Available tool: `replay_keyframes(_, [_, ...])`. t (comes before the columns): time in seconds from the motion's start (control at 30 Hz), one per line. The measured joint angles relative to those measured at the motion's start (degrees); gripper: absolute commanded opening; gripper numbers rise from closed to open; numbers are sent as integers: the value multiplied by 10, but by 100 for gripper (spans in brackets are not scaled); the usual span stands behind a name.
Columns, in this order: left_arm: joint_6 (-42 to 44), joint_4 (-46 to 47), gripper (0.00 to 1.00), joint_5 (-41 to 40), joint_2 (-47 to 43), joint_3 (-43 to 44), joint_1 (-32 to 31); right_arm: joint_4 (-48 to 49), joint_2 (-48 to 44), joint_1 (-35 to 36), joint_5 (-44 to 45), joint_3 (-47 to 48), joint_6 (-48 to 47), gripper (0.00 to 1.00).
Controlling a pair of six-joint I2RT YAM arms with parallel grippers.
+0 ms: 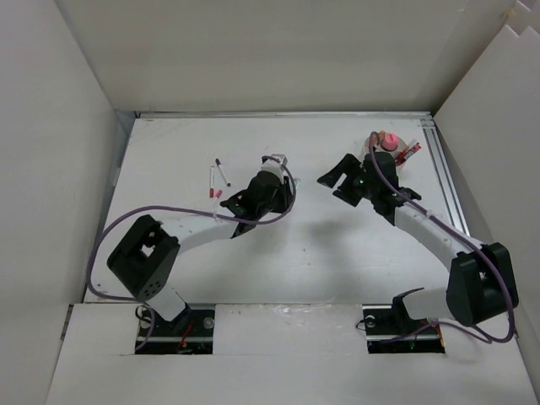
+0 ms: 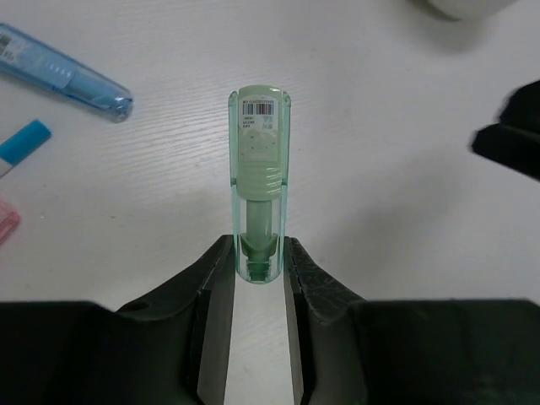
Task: Sort the stationery into containers
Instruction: Pick up the stationery from the center of the board, then place the stationery in the storage box.
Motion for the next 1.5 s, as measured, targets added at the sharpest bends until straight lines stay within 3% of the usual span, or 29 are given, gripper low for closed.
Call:
replay_keyframes(0.17, [10, 48, 10, 75, -69, -41, 0, 28, 4, 12, -84, 0, -18, 81])
replay_keyframes(0.37, [20, 68, 10, 132, -82, -64, 0, 49, 32, 41, -137, 0, -28, 78])
replay_keyframes(0.47, [23, 72, 12, 149, -82, -67, 0, 55, 39, 53, -145, 0, -30, 68])
replay_keyframes(0.53, [25, 75, 12, 159, -82, -67, 0, 58, 41, 56, -147, 3, -29, 53])
replay_keyframes(0.67, [28, 86, 12, 172, -83, -68, 0, 64, 47, 57, -144, 10, -27, 37])
replay_keyframes(0.83, [30, 90, 12, 177, -92, -74, 0, 71, 56, 58, -135, 12, -19, 22])
replay_keyframes(0.97, [32, 91, 27, 178, -93, -78, 0, 75, 56, 61, -128, 14, -14, 9])
replay_keyframes(1.0, [33, 93, 37, 178, -93, -79, 0, 75, 56, 62, -125, 14, -12, 8])
replay_keyframes(1.03, [34, 94, 59, 178, -93, -79, 0, 75, 56, 64, -122, 14, -12, 7])
replay_keyframes(1.17, [37, 94, 82, 171, -107, -89, 0, 72, 56, 64, -93, 18, -10, 7])
replay_keyframes(1.3, [37, 96, 86, 144, -143, -99, 0, 48, 56, 54, -42, 58, -8, 7])
replay_keyframes(1.5, [35, 99, 84, 117, -182, -116, 2, 6, 77, -7, 104, 184, -10, 7])
